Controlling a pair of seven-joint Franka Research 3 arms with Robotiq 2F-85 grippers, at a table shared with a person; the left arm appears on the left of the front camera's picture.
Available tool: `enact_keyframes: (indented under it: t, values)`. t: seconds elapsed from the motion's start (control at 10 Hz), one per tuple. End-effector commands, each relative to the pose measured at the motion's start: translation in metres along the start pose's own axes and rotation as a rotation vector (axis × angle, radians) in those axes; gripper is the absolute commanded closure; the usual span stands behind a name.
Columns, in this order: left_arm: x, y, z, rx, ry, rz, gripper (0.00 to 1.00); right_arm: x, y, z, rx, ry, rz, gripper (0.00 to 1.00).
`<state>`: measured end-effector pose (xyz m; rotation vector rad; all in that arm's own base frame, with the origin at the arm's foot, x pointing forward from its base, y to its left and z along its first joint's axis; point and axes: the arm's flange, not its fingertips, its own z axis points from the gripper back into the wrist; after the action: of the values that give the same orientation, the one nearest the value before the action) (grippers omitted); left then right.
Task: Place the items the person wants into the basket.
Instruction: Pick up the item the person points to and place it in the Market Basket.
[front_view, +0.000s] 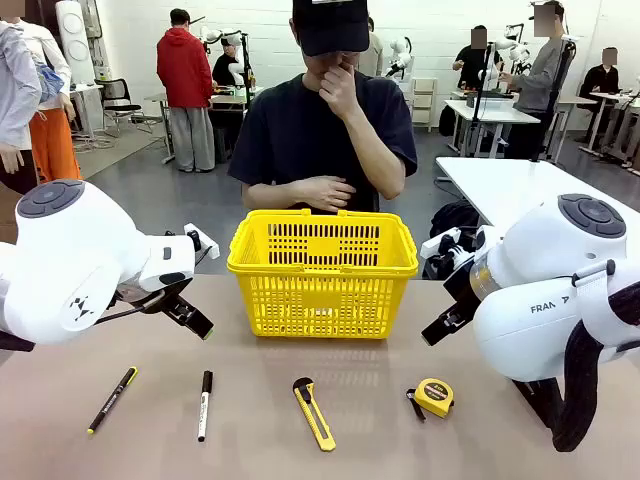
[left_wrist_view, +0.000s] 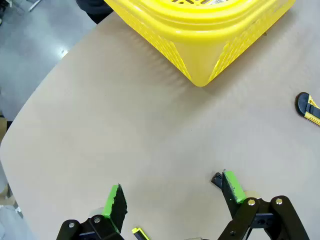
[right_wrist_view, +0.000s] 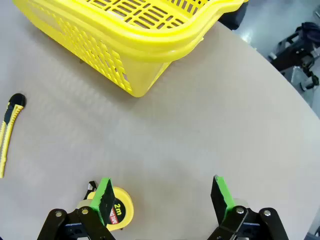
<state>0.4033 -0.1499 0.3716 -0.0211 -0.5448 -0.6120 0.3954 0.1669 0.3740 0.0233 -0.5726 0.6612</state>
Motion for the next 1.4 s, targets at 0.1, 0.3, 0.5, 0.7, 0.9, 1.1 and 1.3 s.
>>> enact_keyframes:
  t: [0.1,0.3,0.5,0.7,0.9,1.1,1.3]
  values:
    - [0.0,-0.0001,0.0,0.0,0.0,0.0,0.0,0.0,0.0,0.0,0.0,0.0,0.0,0.0]
    - [0.0,-0.0001,0.0,0.0,0.0,0.0,0.0,0.0,0.0,0.0,0.0,0.0,0.0,0.0]
    - [0.0,-0.0001,0.0,0.0,0.0,0.0,0.0,0.0,0.0,0.0,0.0,0.0,0.0,0.0]
    - [0.0,-0.0001,0.0,0.0,0.0,0.0,0.0,0.0,0.0,0.0,0.0,0.0,0.0,0.0]
    - [0.0,-0.0001,0.0,0.0,0.0,0.0,0.0,0.0,0.0,0.0,0.0,0.0,0.0,0.0]
    - [0.0,-0.0001,0.0,0.0,0.0,0.0,0.0,0.0,0.0,0.0,0.0,0.0,0.0,0.0]
    - [0.0,-0.0001,0.0,0.0,0.0,0.0,0.0,0.0,0.0,0.0,0.0,0.0,0.0,0.0]
